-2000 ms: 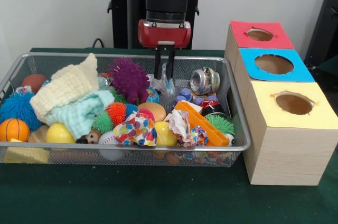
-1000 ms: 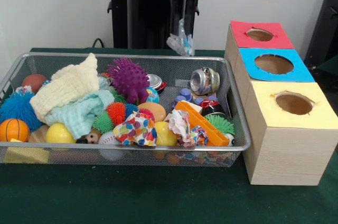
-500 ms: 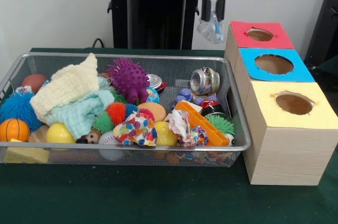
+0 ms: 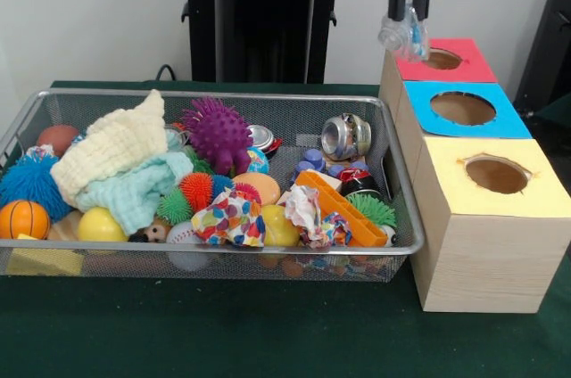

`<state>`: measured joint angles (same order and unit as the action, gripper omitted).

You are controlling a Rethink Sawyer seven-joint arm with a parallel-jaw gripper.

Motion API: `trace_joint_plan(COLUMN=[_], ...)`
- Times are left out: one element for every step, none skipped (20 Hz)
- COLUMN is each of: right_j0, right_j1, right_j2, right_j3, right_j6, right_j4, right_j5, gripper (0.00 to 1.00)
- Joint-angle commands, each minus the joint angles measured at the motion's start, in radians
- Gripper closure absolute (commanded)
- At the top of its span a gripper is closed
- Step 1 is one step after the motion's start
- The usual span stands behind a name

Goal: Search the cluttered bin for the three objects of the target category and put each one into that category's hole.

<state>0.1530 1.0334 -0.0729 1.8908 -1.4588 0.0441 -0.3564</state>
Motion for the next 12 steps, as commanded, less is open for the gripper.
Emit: trace_joint_plan(right_j0=[-0.033, -0.041, -0.048, -0.058, -0.064, -0.076, -0.081, -0.088, -0.096, -0.102, -0.103, -0.104], right_j1=[0.016, 0.012, 0.003, -0.005, -0.016, -0.028, -0.037, -0.044, -0.051, -0.063, -0.067, -0.071], right_j2=[0.057, 0.064, 0.068, 0.074, 0.078, 0.083, 0.086, 0.089, 0.093, 0.096, 0.096, 0.096], right_j3=[-0.022, -0.023, -0.028, -0.033, -0.035, -0.041, -0.036, -0.029, -0.021, -0.026, -0.02, -0.013], right_j6=[-0.252, -0.256, -0.261, -0.266, -0.267, -0.274, -0.276, -0.277, -0.279, -0.28, -0.28, -0.279], right_j4=[-0.046, -0.05, -0.055, -0.06, -0.063, -0.068, -0.073, -0.08, -0.086, -0.09, -0.093, -0.097], right_j5=[-0.127, -0.122, -0.114, -0.104, -0.085, -0.072, -0.051, -0.028, -0.006, 0.01, 0.03, 0.049], gripper=[1.0, 1.0, 1.0, 1.0, 1.0, 1.0, 1.0, 1.0, 1.0, 1.0, 1.0, 1.0])
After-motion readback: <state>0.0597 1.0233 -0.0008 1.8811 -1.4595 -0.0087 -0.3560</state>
